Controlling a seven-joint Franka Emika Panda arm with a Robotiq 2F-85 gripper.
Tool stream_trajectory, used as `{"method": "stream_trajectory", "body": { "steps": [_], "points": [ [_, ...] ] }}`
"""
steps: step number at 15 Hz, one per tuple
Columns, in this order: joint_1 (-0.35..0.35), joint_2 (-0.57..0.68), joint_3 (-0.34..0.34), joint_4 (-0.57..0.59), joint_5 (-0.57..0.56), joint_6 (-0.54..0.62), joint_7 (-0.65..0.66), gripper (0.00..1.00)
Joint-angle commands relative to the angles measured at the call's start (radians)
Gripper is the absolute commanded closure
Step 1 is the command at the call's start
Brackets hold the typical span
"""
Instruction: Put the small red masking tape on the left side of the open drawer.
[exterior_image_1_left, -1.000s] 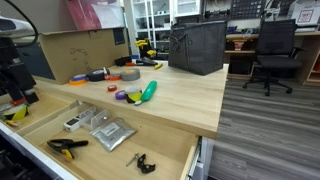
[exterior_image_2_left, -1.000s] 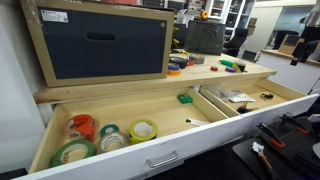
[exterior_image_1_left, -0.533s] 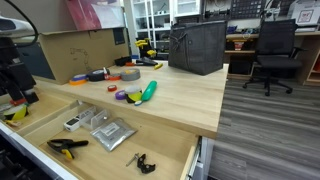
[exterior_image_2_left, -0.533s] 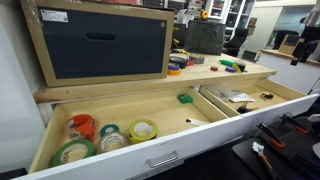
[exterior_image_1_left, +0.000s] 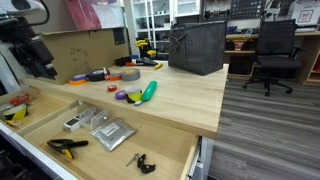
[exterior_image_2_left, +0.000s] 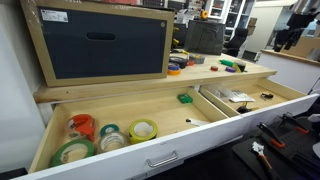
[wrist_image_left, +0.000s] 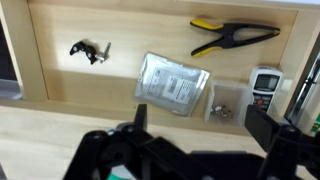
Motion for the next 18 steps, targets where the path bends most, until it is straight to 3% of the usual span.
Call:
{"method": "stream_trajectory", "body": {
  "steps": [1,11,18],
  "points": [
    [0.019,0.166,0.038,0.162,0.032,0.046,0.064,0.00],
    [0.005,0.562,0.056,0.527,0.036,0.041,0.212,0.00],
    [0.027,0.723,0.088,0.708,0.051,0.004,0.267,0.00]
  ]
}}
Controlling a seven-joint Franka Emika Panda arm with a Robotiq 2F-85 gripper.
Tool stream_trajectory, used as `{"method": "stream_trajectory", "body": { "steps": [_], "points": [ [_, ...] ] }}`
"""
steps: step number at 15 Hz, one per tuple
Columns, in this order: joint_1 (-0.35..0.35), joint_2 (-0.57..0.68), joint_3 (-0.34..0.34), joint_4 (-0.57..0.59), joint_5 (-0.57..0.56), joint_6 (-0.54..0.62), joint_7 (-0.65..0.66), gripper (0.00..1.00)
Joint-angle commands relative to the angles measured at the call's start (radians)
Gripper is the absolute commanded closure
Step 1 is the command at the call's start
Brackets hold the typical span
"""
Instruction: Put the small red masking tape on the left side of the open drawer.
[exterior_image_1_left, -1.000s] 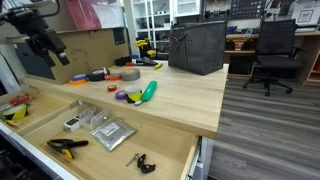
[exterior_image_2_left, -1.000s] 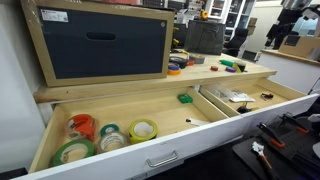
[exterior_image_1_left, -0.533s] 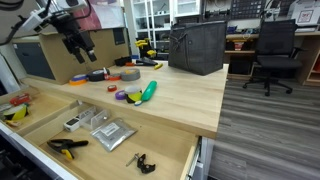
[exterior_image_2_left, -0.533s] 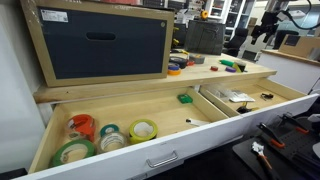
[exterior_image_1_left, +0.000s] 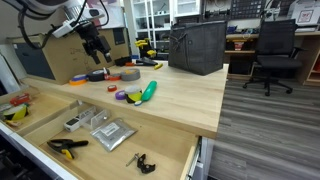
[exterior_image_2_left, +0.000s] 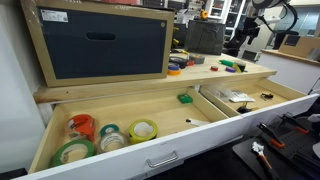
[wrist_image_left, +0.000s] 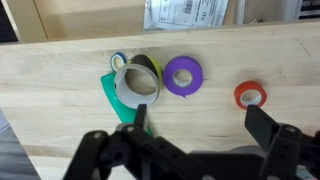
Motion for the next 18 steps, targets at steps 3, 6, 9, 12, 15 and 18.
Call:
{"method": "stream_trajectory", "body": {
  "steps": [3,6,9,12,15,18],
  "points": [
    [0.016,0.099,0.012,0.143,0.056,-0.076,0.021,0.00],
    [0.022,0.135,0.020,0.179,0.069,-0.096,0.016,0.00],
    [0.022,0.150,0.035,0.204,0.090,-0.125,-0.017,0.00],
    [0.021,0.138,0.035,0.172,0.098,-0.086,-0.055,0.00],
    [0.018,0.137,0.037,0.182,0.105,-0.095,-0.079,0.00],
    [0.019,0.150,0.038,0.184,0.104,-0.095,-0.079,0.00]
  ]
}}
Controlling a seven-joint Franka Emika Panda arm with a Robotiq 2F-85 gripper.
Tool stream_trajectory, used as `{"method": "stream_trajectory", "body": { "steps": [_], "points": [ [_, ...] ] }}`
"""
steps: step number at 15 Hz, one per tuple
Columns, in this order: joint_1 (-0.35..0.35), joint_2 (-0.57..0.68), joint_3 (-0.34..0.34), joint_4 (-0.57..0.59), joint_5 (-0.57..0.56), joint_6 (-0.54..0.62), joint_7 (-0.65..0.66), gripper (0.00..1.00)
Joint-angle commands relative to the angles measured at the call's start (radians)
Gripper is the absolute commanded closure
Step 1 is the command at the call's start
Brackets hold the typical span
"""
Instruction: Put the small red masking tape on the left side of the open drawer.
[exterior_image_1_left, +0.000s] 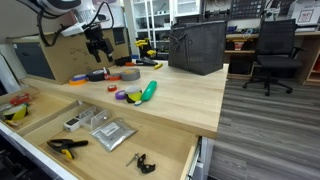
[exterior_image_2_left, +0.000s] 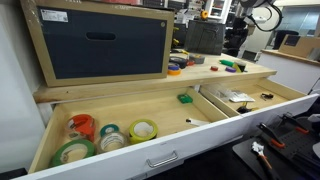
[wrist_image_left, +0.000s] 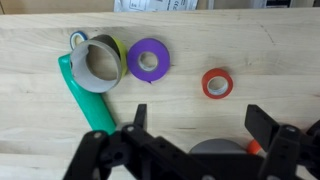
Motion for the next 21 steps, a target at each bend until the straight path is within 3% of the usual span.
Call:
{"method": "stream_trajectory", "body": {
  "steps": [1,15,21],
  "points": [
    [0.008,0.025,-0.001,0.002,-0.013,0.003,0.019,0.00],
    [0.013,0.178,-0.005,0.043,-0.025,-0.002,0.025,0.00],
    [0.008,0.252,0.002,0.131,-0.019,0.006,0.013,0.00]
  ]
}}
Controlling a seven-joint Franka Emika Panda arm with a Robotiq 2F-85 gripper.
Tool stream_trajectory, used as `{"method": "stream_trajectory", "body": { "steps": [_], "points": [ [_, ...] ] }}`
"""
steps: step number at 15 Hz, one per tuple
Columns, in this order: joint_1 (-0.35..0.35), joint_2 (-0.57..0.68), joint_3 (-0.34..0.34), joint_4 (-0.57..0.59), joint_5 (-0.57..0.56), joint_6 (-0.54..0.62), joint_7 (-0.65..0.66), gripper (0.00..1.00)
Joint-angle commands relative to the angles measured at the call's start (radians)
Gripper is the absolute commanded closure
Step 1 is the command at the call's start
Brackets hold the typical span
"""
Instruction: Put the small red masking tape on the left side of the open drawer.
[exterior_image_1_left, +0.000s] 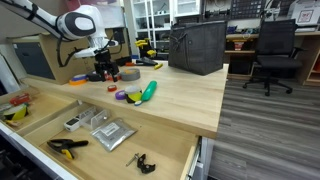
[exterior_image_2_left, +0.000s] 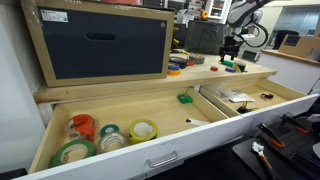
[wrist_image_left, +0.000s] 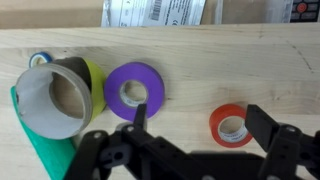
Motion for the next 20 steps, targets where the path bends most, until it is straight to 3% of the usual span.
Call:
{"method": "stream_trajectory", "body": {
  "steps": [1,13,20],
  "points": [
    [0.000,0.059,0.003,0.093,-0.006,-0.003,-0.013,0.00],
    [0.013,0.262,0.019,0.320,-0.005,-0.035,-0.019,0.00],
    [-0.008,0.254,0.045,0.365,0.041,-0.131,-0.061,0.00]
  ]
}}
